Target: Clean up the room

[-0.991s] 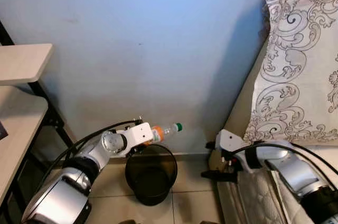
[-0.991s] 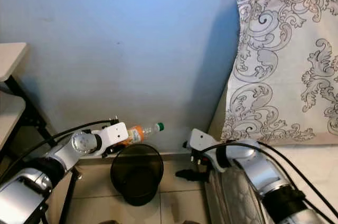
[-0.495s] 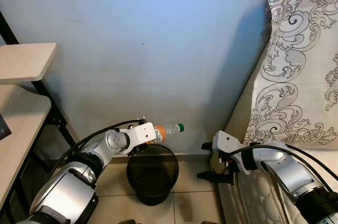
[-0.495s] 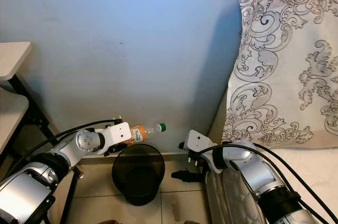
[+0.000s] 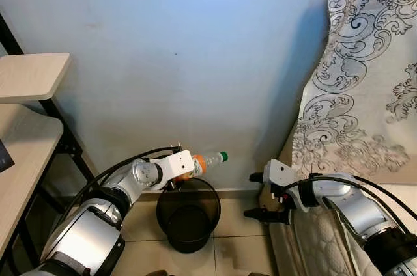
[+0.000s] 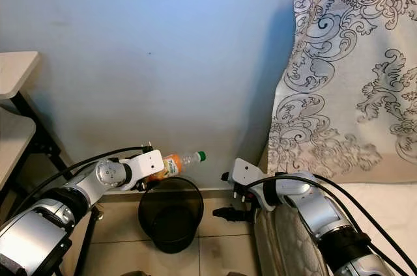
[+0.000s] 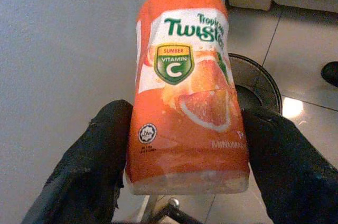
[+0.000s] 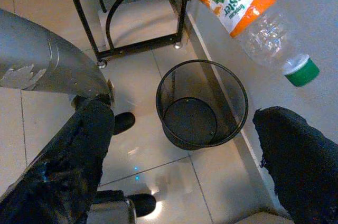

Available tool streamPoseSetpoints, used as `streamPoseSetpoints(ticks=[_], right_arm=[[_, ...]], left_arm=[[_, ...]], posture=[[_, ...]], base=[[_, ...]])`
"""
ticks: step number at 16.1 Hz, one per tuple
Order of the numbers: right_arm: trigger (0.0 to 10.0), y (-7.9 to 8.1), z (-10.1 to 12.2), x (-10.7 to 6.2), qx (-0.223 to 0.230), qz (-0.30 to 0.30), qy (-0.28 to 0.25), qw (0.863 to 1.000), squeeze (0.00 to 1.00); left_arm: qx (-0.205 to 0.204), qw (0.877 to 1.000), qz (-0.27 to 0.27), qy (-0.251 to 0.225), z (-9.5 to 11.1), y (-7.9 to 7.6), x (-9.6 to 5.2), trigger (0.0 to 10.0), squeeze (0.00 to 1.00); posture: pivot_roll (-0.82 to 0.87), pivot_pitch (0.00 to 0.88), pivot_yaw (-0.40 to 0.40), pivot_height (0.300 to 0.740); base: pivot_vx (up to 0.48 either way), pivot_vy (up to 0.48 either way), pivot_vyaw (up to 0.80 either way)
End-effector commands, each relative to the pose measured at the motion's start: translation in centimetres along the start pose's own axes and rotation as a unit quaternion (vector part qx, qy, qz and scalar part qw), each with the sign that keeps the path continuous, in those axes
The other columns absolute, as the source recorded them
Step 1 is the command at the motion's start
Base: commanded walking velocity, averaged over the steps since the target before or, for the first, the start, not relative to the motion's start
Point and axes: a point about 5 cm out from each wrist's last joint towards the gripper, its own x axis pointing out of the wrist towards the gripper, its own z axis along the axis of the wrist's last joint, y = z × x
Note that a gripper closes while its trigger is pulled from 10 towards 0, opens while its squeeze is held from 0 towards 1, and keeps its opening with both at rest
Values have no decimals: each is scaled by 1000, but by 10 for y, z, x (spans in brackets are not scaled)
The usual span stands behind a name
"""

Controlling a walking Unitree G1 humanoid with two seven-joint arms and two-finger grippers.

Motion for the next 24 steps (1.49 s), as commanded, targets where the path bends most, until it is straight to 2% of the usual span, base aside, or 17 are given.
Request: streamPoseSetpoints(ticks=[1, 5, 10, 11, 13, 14, 15, 16, 17, 18, 19, 21, 22, 23, 24], right_arm=[[10000, -5, 2, -3, -7, -5, 0, 1000, 0], [10000, -6, 0, -3, -9, -3, 1, 1000, 0], [10000, -7, -2, -2, -9, -9, 1, 1000, 0], [10000, -7, -4, -2, 6, -27, -9, 1000, 0], [10000, -7, -8, -7, 39, -67, -38, 996, 0], [10000, -5, -10, -20, 78, -111, -80, 988, 0], [10000, 1, -10, -31, 107, -142, -113, 978, 0], [10000, 10, -9, -39, 138, -176, -145, 964, 0], [10000, 11, -7, -42, 154, -210, -167, 951, 0], [10000, 8, -3, -43, 170, -268, -193, 928, 0], [10000, 6, -2, -44, 199, -319, -209, 903, 0], [10000, 11, 7, -43, 245, -386, -264, 850, 0], [10000, 13, 8, -42, 260, -398, -272, 836, 0], [10000, 17, 11, -39, 291, -425, -291, 806, 0], [10000, 19, 10, -37, 308, -438, -294, 792, 0]], left_arm=[[8, 1000, 3, -3, 5, 6, -1, 10000, 1000], [11, 1000, -13, 8, 0, 1, -1, 10000, 1000], [-1, 1000, -1, -4, 1, 1, -1, 10000, 1000], [-50, 998, 8, -34, 6, 5, -1, 10000, 1000], [-139, 987, 26, -79, 13, 11, -2, 10000, 1000], [-197, 971, 34, -128, 22, 19, -5, 10000, 1000], [-216, 962, 32, -163, 28, 23, -10, 10000, 1000], [-200, 958, 17, -206, 40, 26, -19, 10000, 1000], [-197, 945, 19, -261, 54, 27, -32, 10000, 965], [-206, 931, 29, -301, 66, 29, -46, 10000, 859], [-227, 920, 57, -314, 70, 31, -57, 10000, 816], [-256, 910, 133, -300, 59, 26, -71, 10000, 816], [-264, 906, 152, -294, 56, 23, -73, 10000, 816], [-291, 895, 190, -278, 50, 17, -82, 10000, 820], [-299, 891, 203, -276, 49, 15, -85, 10000, 820]], posture=[[-103, 0, -10, 740], [-103, 0, -9, 740], [-99, 0, -8, 740], [-94, 0, -6, 740], [-84, 0, -4, 740], [-75, 0, 3, 740], [-63, 0, 10, 740], [-60, 0, 22, 740], [-62, 0, 33, 740], [-65, 0, 41, 740], [-65, 0, 48, 740], [-67, 0, 58, 740], [-66, 0, 59, 740], [-59, 0, 59, 740], [-54, 0, 56, 740]], base=[[0, 0, 0], [0, 0, 0], [0, 0, 0], [0, 0, 0], [0, 0, 0], [0, 0, 0], [0, 0, 0], [0, 0, 0], [0, 0, 0], [0, 0, 0], [0, 0, 0], [0, 0, 0], [0, 0, 0], [0, 0, -781], [0, 0, -781]])
